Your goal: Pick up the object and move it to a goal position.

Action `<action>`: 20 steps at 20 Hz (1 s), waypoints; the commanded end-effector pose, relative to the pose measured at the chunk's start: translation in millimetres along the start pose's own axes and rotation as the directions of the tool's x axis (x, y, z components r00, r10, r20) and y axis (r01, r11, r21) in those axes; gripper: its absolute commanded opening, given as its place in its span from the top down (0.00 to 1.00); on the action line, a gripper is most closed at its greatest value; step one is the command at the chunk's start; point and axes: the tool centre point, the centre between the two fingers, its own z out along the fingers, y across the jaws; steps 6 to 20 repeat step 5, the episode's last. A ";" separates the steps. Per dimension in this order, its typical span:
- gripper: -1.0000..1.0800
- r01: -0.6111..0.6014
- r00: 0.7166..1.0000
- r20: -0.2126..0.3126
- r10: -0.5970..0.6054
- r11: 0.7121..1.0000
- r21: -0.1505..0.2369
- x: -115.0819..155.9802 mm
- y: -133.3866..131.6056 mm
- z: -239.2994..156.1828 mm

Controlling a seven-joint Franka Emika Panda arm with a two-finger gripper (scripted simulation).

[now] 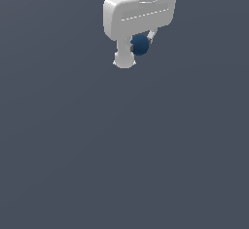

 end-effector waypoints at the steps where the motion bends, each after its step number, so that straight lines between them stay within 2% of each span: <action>1: 1.00 0.000 1.000 0.000 0.000 1.000 0.000 -0.1 0.9 -7.1; 20: 1.00 0.000 1.000 0.000 0.000 1.000 0.000 0.2 1.6 -10.2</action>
